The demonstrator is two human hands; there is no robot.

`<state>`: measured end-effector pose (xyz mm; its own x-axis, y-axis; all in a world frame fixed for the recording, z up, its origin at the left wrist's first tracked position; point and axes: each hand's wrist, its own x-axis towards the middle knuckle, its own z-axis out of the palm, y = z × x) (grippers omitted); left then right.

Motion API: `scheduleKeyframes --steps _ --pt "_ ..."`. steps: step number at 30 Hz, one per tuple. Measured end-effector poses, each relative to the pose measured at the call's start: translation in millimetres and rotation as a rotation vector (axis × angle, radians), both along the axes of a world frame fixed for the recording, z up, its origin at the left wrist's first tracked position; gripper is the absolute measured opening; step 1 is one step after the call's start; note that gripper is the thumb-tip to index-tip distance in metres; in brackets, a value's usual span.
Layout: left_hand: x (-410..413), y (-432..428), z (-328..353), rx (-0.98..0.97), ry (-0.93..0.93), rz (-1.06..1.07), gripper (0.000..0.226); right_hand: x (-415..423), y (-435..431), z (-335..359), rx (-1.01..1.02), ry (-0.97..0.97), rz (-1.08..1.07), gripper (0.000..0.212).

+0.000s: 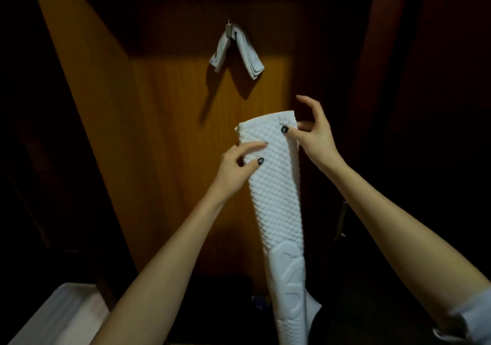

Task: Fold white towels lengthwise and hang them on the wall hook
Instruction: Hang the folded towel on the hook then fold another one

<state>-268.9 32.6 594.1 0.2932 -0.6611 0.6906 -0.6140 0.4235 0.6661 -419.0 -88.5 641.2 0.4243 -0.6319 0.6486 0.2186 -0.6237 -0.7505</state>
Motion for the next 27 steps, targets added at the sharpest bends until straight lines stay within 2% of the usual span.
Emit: scheduleKeyframes --steps 4,7,13,18,23,27 --pt "14.9 -31.7 28.7 -0.065 0.113 -0.100 0.041 9.0 -22.5 5.5 -0.002 -0.129 -0.014 0.058" --pt "23.7 -55.4 52.0 -0.106 0.111 -0.153 0.044 6.1 -34.8 -12.4 -0.061 -0.178 -0.105 0.050" --pt "37.4 -92.6 92.3 -0.134 0.017 -0.195 0.042 21.7 -45.1 -48.1 -0.070 0.009 0.010 0.046" --pt "48.4 -106.0 114.1 -0.174 0.015 -0.195 0.043 35.2 -58.6 -40.0 -0.055 0.097 0.107 0.055" --pt "63.1 -113.6 126.2 -0.166 0.041 -0.173 0.043 57.1 -69.7 -32.9 -0.042 0.061 0.193 0.059" --pt "84.2 -122.2 126.0 -0.166 0.072 -0.138 0.043 69.0 -79.6 -21.9 -0.061 0.064 0.218 0.049"
